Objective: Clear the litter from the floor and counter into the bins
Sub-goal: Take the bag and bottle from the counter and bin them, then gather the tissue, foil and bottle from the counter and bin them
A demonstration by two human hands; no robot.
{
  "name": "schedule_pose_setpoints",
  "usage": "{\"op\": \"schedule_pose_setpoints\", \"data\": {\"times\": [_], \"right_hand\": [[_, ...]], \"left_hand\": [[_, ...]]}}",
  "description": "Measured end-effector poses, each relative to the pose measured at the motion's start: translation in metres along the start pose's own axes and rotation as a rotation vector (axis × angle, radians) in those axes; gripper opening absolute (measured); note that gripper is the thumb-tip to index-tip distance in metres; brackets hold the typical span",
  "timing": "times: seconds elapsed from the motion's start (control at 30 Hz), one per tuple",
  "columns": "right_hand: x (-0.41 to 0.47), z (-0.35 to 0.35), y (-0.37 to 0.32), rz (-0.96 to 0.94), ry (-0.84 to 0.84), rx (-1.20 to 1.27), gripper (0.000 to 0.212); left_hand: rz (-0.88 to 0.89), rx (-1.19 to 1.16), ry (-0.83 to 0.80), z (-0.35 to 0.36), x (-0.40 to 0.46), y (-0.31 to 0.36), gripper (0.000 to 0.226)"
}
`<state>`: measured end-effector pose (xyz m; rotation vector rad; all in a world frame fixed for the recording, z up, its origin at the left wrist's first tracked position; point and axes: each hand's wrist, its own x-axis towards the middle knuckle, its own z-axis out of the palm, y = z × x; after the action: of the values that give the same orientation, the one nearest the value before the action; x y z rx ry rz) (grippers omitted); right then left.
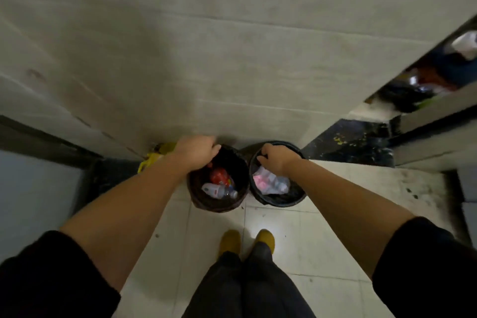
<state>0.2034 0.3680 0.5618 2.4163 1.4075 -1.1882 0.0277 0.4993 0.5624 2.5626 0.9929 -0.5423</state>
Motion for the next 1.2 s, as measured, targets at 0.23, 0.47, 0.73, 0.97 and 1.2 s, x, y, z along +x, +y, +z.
{"op": "schedule_pose_setpoints", "data": {"times": [0.23,0.47,0.73,0.97,1.2], "right_hand": [[-0.113,-0.011,0.050,0.260,0.212,0.197,0.040],[-0.243,0.040,0.129,0.609,0.338,0.456,0.042],[-0.406,0.145,0.187,0.927,0.488,0.709,0.042],[-0.551,0.264,0.186,1.117,0.534,0.814,0.044],[-0.675,0.365,0.173,1.294,0.611,0.906,0.043]], "left_hand": [[0.262,0.033,-0.040,-0.055,0.000,0.092,0.040],[0.641,0.215,-0.153,-0.036,-0.036,0.251,0.040],[1.009,0.383,-0.185,0.005,-0.131,0.404,0.042],[1.177,0.480,-0.226,0.089,-0.278,0.492,0.044],[1.405,0.625,-0.211,0.159,-0.413,0.553,0.046]]}}
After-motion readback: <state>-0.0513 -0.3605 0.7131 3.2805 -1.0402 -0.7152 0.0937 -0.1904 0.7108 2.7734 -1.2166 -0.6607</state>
